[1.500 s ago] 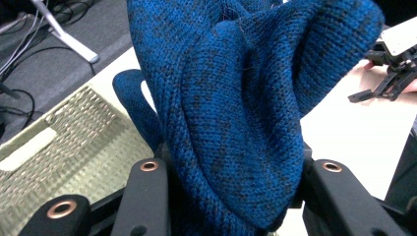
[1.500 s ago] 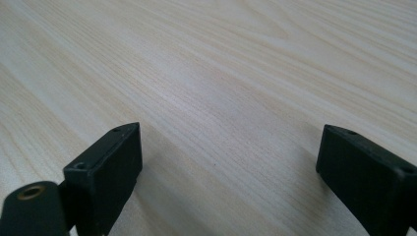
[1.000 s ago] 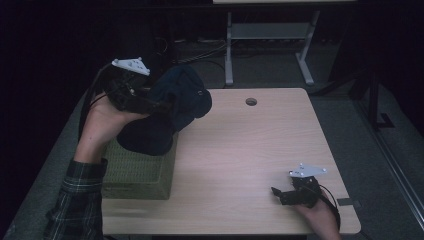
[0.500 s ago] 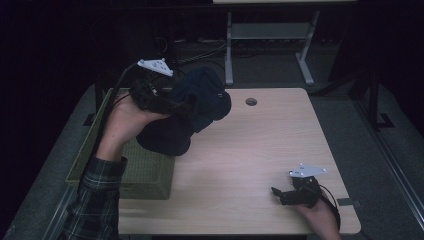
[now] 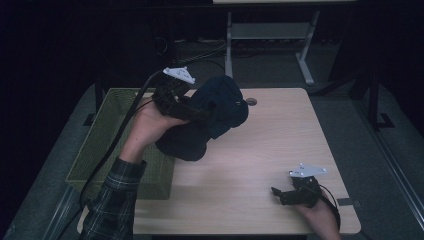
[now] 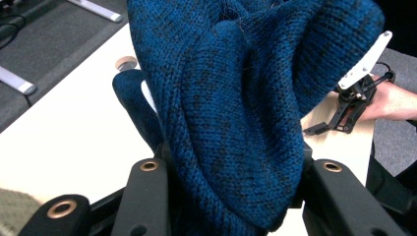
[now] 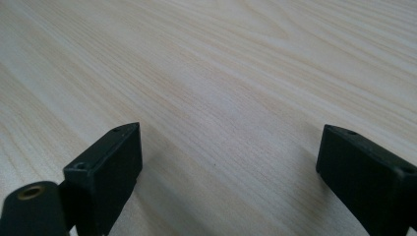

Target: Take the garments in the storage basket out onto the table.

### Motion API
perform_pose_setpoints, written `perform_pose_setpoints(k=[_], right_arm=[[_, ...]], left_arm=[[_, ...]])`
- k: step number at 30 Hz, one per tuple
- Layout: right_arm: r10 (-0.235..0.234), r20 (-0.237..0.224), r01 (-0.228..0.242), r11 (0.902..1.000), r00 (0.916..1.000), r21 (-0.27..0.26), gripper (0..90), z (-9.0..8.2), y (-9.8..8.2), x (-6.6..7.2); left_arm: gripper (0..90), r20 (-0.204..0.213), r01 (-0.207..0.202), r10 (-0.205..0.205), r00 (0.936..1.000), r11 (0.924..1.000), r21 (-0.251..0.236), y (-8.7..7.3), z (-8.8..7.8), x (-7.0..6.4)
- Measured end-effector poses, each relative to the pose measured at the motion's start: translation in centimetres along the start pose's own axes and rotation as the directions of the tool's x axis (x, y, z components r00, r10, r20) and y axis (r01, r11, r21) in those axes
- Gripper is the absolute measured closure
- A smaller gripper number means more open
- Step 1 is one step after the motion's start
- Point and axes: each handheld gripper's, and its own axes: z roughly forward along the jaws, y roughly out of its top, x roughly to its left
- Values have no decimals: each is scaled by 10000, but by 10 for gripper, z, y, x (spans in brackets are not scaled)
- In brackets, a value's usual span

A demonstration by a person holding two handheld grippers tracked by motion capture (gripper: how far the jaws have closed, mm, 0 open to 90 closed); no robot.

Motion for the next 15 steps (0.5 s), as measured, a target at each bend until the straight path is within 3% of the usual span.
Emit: perform_pose_setpoints(k=[15], right_arm=[[-21, -8, 21, 10000, 10000, -5, 99, 0, 0, 0]], left_arm=[[587, 441, -185, 178, 9989, 9997, 149, 5, 44, -13]])
